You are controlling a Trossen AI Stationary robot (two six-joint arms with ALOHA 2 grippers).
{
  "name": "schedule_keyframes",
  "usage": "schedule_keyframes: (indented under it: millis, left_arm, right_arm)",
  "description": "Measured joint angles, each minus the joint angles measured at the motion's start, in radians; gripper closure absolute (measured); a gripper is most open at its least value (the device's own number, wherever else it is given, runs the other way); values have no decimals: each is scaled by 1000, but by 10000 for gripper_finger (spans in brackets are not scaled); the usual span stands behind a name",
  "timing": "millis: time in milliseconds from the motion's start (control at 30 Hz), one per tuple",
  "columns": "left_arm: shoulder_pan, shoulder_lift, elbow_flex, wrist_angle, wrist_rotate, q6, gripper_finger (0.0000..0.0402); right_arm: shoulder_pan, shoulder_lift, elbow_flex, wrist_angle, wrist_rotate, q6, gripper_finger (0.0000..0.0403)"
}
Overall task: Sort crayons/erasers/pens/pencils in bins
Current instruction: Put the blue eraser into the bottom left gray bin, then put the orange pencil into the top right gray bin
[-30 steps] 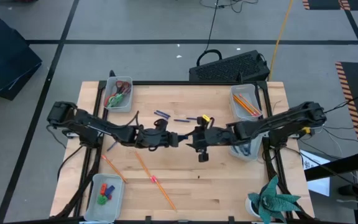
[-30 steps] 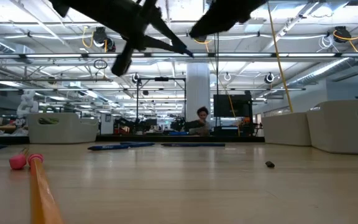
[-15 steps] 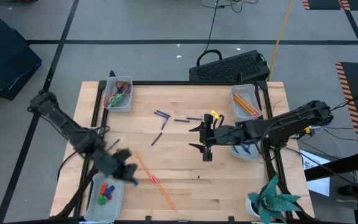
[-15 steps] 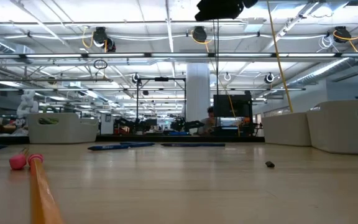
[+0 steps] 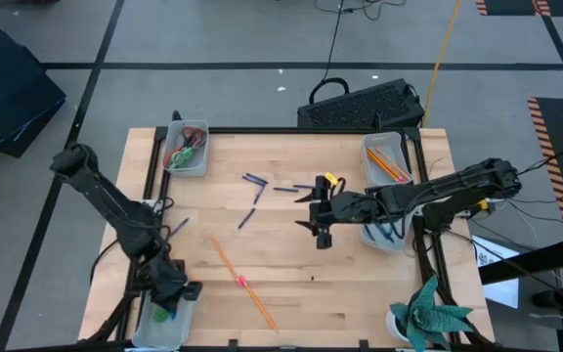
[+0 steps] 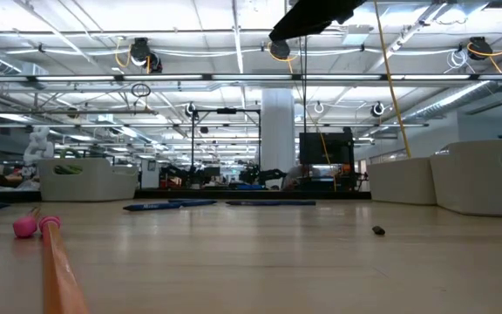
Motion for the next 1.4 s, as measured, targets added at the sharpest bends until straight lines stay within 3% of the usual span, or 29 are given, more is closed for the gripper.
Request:
schedule_keyframes:
  millis: [167,367,467,567,633,733,833,900,967,1033,1167,1400]
  left_arm:
    - [12,-2,-70,8,15,-17,337]
    - [12,-2,-81,4,49,-5,244]
    - [10,-2,-43,0,48,-7,209]
    - [9,-4,65,-82,13,-10,202]
    - [8,-2,172,-217,-121,-4,207]
    - [2,25,306,-432,-526,5,221]
    - [21,61,341,-516,-903,12,228]
    - [50,80,332,-505,-1070,47,227]
    - [81,98,314,-505,-1174,142,225]
    - [119,115,296,-505,-1175,197,225]
    - [211,172,281,-491,-915,137,235]
    - [248,434,343,-489,-720,-16,272]
  right_arm:
    - [-1,1,0,-61,-47,-64,165]
    - [0,0,0,-84,-50,-99,165]
    - [1,0,0,-83,-49,-117,165]
    - [12,-4,0,-85,-42,-118,165]
    - [23,-9,0,-83,-41,-105,165]
    - [40,-9,0,-84,-41,-58,165]
    - [56,-9,0,-82,-40,-33,165]
    - [68,-9,0,-83,-28,-40,165]
    - [85,-12,0,-84,13,-40,165]
    - [101,-20,0,-82,50,-40,165]
    - [130,-30,-1,-86,63,-31,165]
    - [141,-34,-1,-84,64,-1,165]
